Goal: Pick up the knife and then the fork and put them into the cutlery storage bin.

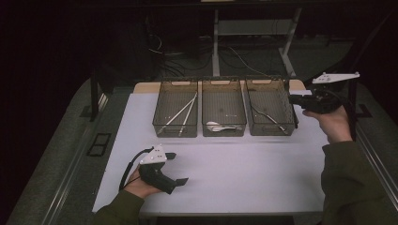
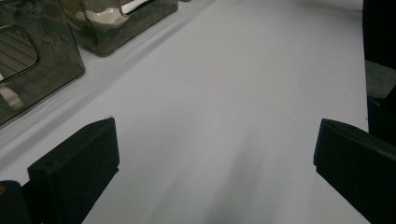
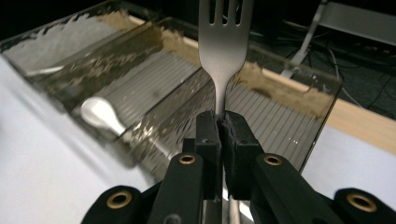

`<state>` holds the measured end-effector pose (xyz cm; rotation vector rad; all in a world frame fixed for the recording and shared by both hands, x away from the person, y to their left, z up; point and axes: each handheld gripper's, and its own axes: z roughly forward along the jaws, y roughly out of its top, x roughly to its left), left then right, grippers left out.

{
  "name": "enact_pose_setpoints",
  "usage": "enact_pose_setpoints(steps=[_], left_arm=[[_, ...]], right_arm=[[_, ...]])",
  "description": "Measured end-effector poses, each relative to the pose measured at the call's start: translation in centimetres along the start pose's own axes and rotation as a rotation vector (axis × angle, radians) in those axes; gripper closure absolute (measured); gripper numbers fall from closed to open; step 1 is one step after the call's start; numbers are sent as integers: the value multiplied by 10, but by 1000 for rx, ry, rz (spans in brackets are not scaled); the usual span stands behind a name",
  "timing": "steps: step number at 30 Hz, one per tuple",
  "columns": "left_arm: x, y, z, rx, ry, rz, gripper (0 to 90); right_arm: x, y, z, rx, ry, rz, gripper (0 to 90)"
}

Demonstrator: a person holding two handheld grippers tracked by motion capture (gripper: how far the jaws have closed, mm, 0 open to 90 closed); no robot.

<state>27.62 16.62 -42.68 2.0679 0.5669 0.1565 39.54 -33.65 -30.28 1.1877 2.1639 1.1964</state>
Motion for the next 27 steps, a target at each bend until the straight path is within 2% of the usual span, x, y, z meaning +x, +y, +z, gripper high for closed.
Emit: enact_pose_setpoints(steps=[2, 3, 5, 6, 12, 13, 14, 15, 19, 20, 21, 23, 27], left_arm=[[0, 0, 0, 0, -1, -1, 0], [0, 0, 0, 0, -1, 0, 0], [0, 0, 0, 0, -2, 0, 0], [0, 0, 0, 0, -2, 1, 0], [0, 0, 0, 0, -5, 1, 0], [0, 0, 0, 0, -5, 2, 0], [0, 0, 0, 1, -6, 2, 0], [0, 0, 0, 1, -6, 1, 0], [0, 0, 1, -1, -7, 0, 0], [0, 0, 1, 0, -8, -2, 0], [0, 0, 1, 0, -9, -2, 0], [-1, 0, 2, 0, -9, -1, 0], [0, 0, 2, 2, -10, -2, 0]], right_arm=[[-1, 3, 2, -6, -5, 0, 848], [-4, 10, 8, -11, -12, -5, 847], [-5, 12, 12, -8, -19, -4, 847], [-7, 14, 21, -2, -25, -13, 847], [-14, 11, 41, 16, -35, 3, 847], [-16, 8, 49, 43, -42, -7, 847], [-16, 8, 49, 43, -42, -7, 847], [-18, 4, 55, 74, -54, -6, 847], [-22, -5, 62, 106, -52, 6, 847], [-24, -11, 66, 135, -49, 12, 847], [-24, -11, 66, 135, -49, 12, 847], [-26, -19, 73, 174, -52, 16, 847], [-28, -27, 80, 206, -45, 29, 846]])
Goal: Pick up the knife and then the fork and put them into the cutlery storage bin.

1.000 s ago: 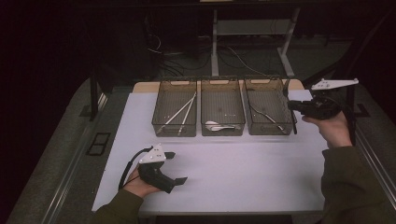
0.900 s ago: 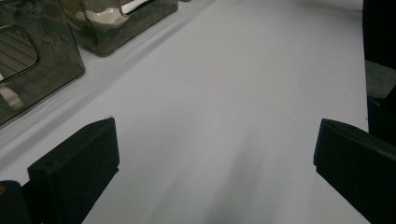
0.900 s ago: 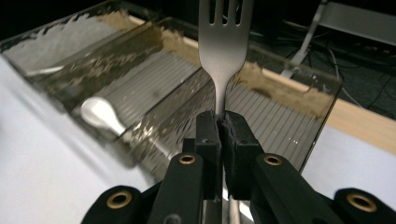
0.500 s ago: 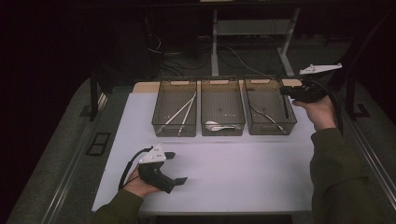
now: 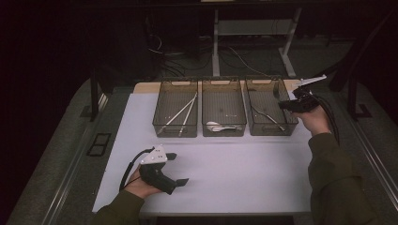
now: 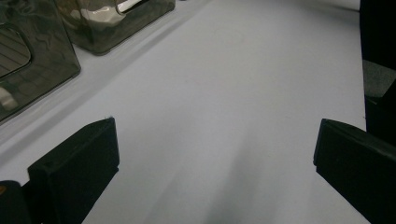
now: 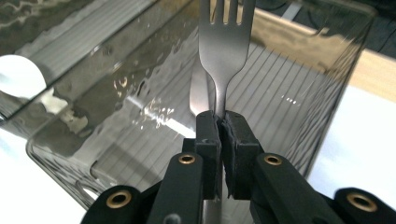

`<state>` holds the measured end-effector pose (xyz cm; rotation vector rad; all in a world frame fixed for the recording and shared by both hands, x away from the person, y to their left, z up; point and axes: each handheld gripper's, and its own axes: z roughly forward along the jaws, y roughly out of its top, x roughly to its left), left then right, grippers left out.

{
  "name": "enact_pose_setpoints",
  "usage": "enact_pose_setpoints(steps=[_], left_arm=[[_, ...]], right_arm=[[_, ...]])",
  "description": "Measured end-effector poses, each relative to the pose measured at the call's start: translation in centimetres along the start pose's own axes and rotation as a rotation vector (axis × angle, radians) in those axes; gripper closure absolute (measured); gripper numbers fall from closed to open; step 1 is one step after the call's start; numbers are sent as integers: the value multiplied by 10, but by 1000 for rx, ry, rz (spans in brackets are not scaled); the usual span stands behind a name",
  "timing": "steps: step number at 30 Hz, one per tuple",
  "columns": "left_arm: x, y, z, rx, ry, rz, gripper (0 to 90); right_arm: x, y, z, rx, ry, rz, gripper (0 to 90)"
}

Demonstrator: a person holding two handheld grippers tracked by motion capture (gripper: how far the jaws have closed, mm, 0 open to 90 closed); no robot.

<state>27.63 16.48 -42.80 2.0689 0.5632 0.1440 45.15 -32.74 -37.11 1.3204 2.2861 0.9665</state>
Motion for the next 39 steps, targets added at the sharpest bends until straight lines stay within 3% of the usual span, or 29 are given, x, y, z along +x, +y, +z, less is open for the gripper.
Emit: enact_pose_setpoints(steps=[8, 10, 15, 25, 27, 39], left_arm=[[0, 0, 0, 2, -1, -1, 0], [0, 0, 0, 4, -2, 1, 0], [0, 0, 0, -1, -2, 1, 0], [1, 0, 0, -3, 5, -4, 0], [1, 1, 0, -4, 5, -2, 0], [1, 1, 0, -2, 13, -3, 0]], right_arm=[[1, -3, 11, 38, -14, -1, 836], [3, -3, 16, 59, -17, -13, 812], [6, -3, 17, 50, -16, -1, 738], [7, -5, 6, -29, 46, 67, 556], [9, -8, 0, -62, 85, 95, 503], [27, -23, -19, -149, 120, 68, 360]])
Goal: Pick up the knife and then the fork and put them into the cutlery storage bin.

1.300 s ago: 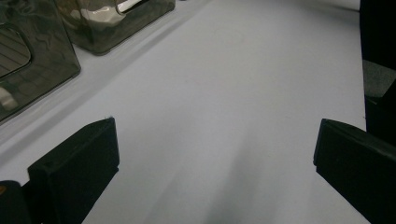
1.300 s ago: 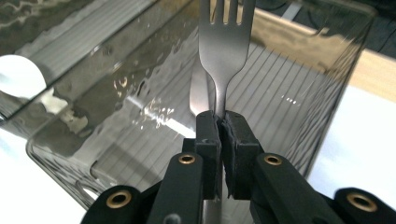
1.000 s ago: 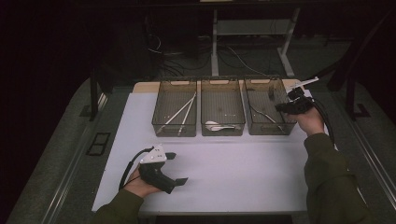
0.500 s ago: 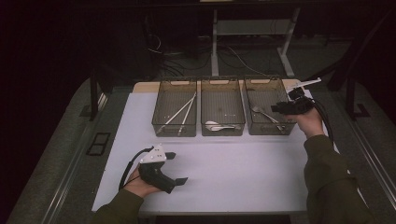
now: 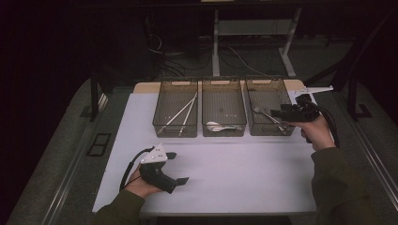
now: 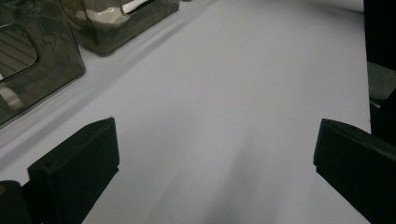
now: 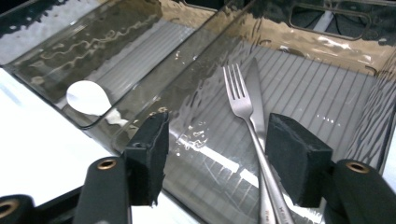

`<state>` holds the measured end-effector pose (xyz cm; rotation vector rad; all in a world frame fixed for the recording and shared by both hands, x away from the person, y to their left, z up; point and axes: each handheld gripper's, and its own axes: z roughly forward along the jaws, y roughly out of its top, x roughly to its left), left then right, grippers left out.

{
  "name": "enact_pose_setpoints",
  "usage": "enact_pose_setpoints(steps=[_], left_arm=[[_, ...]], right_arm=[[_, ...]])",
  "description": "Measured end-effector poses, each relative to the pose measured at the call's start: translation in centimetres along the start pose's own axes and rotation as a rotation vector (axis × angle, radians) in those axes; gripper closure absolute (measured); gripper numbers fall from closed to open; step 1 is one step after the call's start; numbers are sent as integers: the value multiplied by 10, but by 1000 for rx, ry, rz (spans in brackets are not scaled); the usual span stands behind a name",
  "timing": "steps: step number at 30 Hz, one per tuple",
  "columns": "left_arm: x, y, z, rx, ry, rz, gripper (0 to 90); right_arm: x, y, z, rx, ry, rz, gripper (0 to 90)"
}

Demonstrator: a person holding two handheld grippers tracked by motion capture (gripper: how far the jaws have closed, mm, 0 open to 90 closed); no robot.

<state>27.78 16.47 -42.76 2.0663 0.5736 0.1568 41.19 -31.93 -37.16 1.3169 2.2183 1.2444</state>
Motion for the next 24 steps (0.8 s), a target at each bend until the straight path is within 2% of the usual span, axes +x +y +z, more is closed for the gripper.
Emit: enact_pose_setpoints(steps=[2, 5, 6, 9, 15, 19, 24], left_arm=[[0, -1, 0, -1, 1, -4, 0], [0, -1, -1, 2, 4, -1, 0], [0, -1, -1, 3, 6, 2, 0], [1, -1, -1, -1, 10, 1, 0], [2, -2, -2, -13, 9, -11, 0], [1, -2, -2, -16, 9, -15, 0], [1, -1, -3, -13, 6, -8, 0]], right_arm=[[2, -1, -2, -3, -2, -6, 349], [16, -8, -9, -18, -12, -39, 309], [16, -8, -9, -18, -12, -39, 309], [29, -17, -15, -42, 5, -61, 285], [44, -30, -21, -63, 21, -88, 255], [54, -41, -25, -72, 39, -91, 242], [67, -54, -29, -69, 56, -118, 221]])
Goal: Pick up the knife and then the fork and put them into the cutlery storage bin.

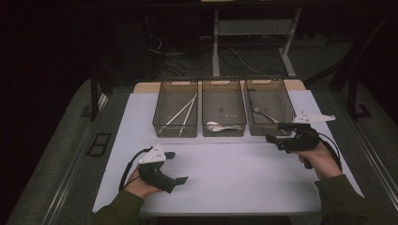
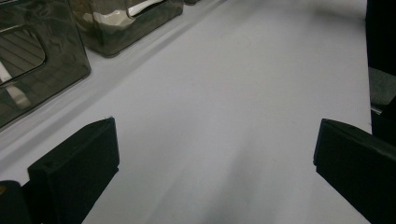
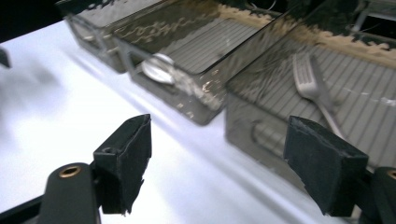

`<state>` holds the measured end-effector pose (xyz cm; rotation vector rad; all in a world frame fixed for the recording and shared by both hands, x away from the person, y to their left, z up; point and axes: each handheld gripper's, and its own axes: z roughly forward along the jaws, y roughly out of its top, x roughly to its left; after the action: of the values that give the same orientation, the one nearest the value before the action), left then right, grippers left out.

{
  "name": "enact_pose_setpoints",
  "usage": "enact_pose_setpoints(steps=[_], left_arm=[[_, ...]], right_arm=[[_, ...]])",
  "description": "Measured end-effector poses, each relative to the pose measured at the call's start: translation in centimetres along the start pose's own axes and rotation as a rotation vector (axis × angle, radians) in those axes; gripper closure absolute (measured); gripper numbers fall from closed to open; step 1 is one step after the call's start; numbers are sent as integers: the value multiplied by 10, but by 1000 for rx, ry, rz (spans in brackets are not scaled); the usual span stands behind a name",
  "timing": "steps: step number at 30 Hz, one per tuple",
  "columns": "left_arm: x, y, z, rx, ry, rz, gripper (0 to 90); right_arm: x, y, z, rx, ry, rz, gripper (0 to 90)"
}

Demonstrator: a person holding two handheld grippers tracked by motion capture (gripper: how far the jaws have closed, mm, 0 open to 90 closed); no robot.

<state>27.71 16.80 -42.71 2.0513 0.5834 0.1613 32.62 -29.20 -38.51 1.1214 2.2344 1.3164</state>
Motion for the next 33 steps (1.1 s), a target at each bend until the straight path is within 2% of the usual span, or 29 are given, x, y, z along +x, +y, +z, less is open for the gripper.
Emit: enact_pose_setpoints(steps=[7, 12, 17, 23, 33], left_arm=[[0, 0, 0, -2, -1, -4, 0], [0, 0, -1, 2, -1, 0, 0], [-1, 0, -1, 1, -1, 0, 0], [0, 0, -1, -6, -2, -4, 0], [-1, 1, -1, -13, -2, -6, 0]], right_arm=[[13, -21, -3, 0, 27, -28, 191], [17, -38, -1, 6, 27, -27, 182], [22, -51, -6, -14, 41, -22, 182], [27, -60, -9, -13, 59, -25, 174], [29, -72, -16, -44, 63, -30, 150]])
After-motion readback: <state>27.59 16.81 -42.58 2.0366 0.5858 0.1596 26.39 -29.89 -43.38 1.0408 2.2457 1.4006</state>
